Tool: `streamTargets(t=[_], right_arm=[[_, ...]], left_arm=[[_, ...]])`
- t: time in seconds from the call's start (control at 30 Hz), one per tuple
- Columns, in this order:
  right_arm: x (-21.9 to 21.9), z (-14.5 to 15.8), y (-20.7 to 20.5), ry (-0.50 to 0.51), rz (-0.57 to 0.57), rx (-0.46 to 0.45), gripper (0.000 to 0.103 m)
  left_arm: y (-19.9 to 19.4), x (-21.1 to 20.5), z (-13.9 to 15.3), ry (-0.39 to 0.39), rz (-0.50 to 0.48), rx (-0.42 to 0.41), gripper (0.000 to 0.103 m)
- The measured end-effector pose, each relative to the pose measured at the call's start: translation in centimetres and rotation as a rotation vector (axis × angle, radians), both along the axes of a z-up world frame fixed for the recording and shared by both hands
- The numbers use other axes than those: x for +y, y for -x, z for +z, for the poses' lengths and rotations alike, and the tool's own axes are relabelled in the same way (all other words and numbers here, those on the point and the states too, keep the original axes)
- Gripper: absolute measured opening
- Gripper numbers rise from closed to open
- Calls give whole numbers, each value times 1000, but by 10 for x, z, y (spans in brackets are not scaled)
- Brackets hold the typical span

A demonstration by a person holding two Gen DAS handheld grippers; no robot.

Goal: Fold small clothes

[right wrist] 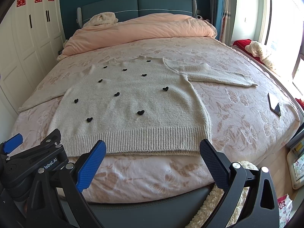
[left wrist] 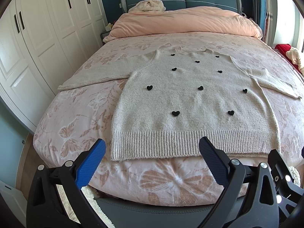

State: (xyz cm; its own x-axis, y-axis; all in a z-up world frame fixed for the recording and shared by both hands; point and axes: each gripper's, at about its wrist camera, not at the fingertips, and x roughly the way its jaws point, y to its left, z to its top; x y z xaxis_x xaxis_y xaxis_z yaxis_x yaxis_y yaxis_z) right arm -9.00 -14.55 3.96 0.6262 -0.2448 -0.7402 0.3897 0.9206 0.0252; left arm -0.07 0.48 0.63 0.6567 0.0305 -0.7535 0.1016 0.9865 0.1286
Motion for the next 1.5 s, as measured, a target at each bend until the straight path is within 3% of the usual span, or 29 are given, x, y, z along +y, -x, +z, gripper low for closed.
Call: streamTargets(t=[0.97, 1.03, 1.1, 1.17, 1.27, 1.5], right_arm=[[0, -1, -1, -3, 1, 7, 98], [-2, -5, 0, -27, 9, 7, 98], [-12, -16, -2, -123, 43, 9, 98], [-34, -32, -8, -251, 55, 19, 97], [-97, -50, -13, -329, -77, 0, 97], [-321, -75, -61, -423, -397, -119, 97]], left_arm=[[1, 2, -2, -3, 2, 2, 95], [-2, 5, -5, 15, 8, 24, 96], [-8, 12, -11, 79, 10, 72, 98], [-13, 20, -16, 131, 28, 103, 98], [-23, 33, -21, 158, 54, 99, 98], [-54, 56, -32, 191, 127, 117, 98]])
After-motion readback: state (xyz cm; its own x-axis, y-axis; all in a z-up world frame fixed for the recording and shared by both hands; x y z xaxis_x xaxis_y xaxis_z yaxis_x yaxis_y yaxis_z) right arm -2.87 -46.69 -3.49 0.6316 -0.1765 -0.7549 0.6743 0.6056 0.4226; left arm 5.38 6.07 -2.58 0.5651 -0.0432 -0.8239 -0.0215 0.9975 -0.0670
